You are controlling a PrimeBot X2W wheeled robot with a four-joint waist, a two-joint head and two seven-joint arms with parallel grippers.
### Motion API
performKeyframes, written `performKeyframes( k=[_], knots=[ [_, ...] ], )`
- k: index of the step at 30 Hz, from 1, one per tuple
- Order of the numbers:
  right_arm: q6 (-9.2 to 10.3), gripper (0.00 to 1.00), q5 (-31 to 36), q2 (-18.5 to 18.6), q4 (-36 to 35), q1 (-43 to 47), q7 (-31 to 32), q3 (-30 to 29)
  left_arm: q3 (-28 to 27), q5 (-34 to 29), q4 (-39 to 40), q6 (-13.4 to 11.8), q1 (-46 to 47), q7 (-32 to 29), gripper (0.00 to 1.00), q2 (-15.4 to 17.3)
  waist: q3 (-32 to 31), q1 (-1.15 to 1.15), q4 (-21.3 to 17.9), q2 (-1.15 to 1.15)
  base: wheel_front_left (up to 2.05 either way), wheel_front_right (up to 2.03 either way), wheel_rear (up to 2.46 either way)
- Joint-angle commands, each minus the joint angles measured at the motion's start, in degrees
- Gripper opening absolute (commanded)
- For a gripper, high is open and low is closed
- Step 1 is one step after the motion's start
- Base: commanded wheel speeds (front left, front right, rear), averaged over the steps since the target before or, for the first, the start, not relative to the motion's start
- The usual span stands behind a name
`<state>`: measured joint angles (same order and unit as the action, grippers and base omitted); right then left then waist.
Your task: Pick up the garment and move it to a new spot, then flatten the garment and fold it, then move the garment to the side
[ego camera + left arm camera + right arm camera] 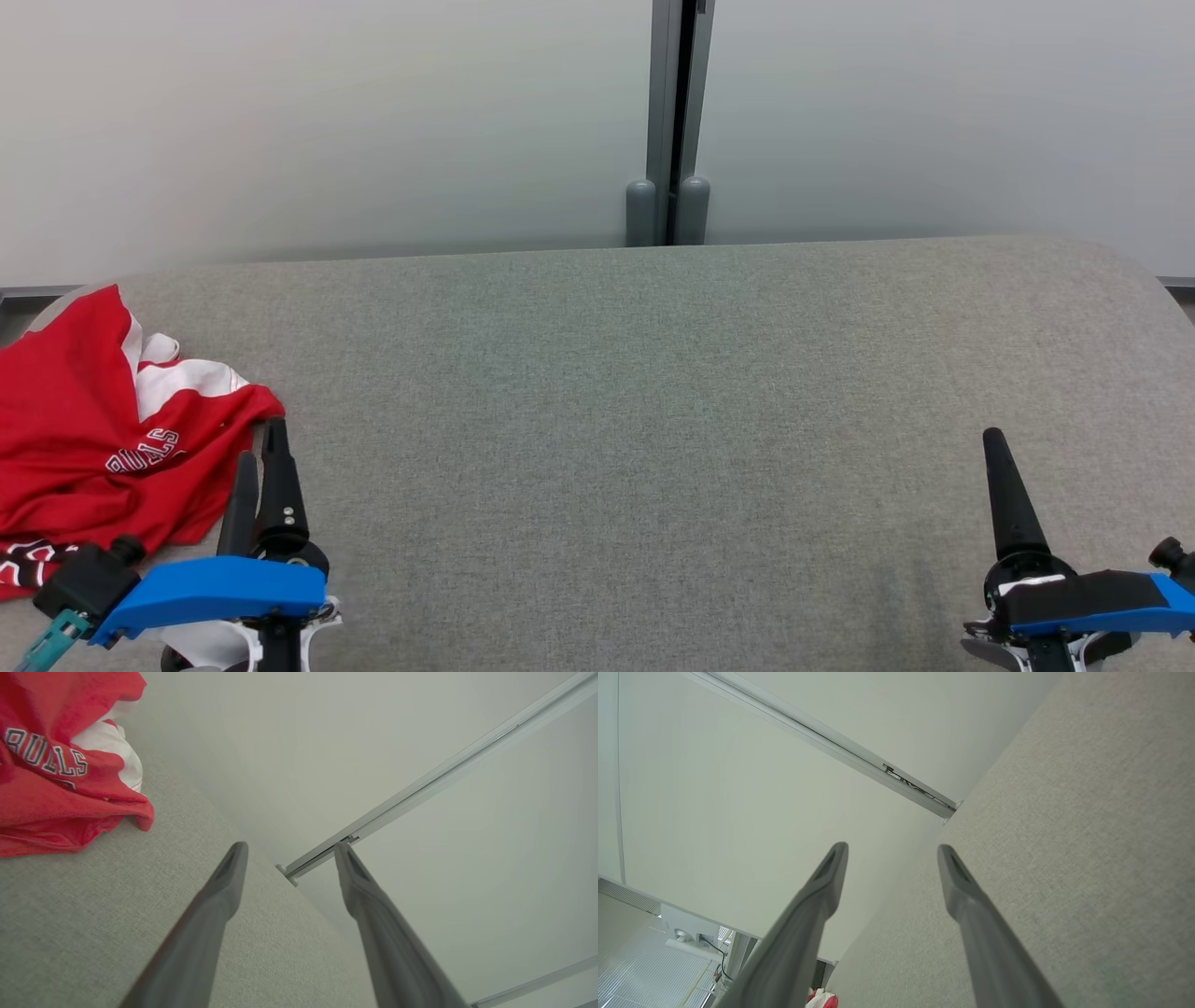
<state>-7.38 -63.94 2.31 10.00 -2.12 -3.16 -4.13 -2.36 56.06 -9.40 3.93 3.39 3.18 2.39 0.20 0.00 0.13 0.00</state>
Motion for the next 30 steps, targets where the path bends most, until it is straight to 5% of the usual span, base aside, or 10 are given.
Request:
performKeyframes(
  k=[1, 30],
  knots=[
    [-0.07, 1.00, 2.3, 0.4, -1.2, -0.3, -0.6, 0.3, 0.6, -2.7, 1.0, -0.4, 1.0, 0.6, 1.00, 0.5, 0.0, 0.00, 0.0, 0.00, 0.00, 0.00, 0.00],
    [-0.11, 1.00, 27.7, 0.6, 0.1, 0.9, -5.6, 3.0, 4.0, -28.5, -2.1, -3.6, -0.2, 5.6, 1.00, 1.8, -0.1, 0.00, 0.4, 0.00, 0.00, 0.00, 0.00]
  ],
)
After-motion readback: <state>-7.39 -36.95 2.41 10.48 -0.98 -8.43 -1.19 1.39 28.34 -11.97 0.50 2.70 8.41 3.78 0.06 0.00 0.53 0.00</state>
